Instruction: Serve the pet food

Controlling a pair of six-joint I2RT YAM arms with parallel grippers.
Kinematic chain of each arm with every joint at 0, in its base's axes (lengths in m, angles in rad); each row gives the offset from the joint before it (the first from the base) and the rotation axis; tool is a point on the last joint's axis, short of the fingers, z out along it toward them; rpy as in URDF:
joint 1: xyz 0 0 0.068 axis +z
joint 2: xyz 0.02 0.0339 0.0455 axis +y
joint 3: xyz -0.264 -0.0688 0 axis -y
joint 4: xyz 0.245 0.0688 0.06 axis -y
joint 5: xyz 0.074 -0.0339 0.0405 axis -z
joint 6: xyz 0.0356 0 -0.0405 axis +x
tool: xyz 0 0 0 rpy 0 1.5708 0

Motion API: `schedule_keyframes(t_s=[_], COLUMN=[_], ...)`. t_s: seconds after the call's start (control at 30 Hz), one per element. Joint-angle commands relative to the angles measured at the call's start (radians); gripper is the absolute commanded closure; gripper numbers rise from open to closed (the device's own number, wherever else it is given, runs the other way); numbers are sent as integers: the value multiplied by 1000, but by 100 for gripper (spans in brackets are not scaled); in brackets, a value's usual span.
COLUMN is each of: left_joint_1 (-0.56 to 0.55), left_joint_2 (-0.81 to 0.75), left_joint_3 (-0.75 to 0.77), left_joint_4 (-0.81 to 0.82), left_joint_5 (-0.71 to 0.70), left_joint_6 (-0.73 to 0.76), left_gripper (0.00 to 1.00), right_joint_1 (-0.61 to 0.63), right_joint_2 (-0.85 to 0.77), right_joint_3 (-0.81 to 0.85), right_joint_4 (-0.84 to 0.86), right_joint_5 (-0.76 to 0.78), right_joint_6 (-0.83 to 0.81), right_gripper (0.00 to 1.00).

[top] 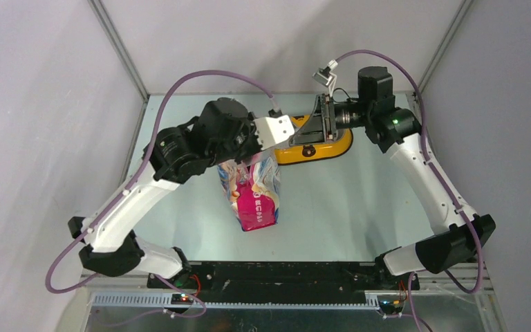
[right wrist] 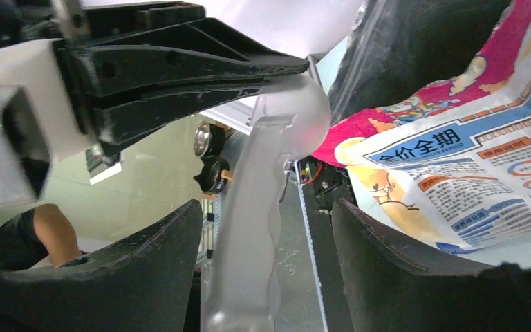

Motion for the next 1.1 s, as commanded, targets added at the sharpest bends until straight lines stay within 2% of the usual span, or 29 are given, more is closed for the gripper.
schedule_keyframes(t_s=[0.0, 0.17, 0.3, 0.4, 0.6, 1.07], left_joint_1=[-3, -3, -3, -3, -3, 6], left_joint_2=[79, 179, 199, 206, 220, 258], left_joint_3=[158, 307, 321, 326, 327, 353], left_joint_4=[-25, -122, -129, -135, -137, -104], left_joint_5=[-9, -3, 11, 24, 25, 2], left_joint_6=[-86, -155, -179, -192, -203, -285], left_gripper=[100, 100, 100, 100, 100, 100], right_joint_1=[6, -5, -11, -43, -58, -25], right_joint_2=[-26, -36, -42, -43, -31, -45], right_joint_3=[37, 64, 87, 109, 121, 93], right_joint_4=[3, -4, -10, -24, -5, -13], right_joint_5=[103, 172, 215, 259, 195, 194], right_joint_6=[19, 20, 26, 51, 76, 64], right_gripper=[31, 34, 36, 31, 32, 37])
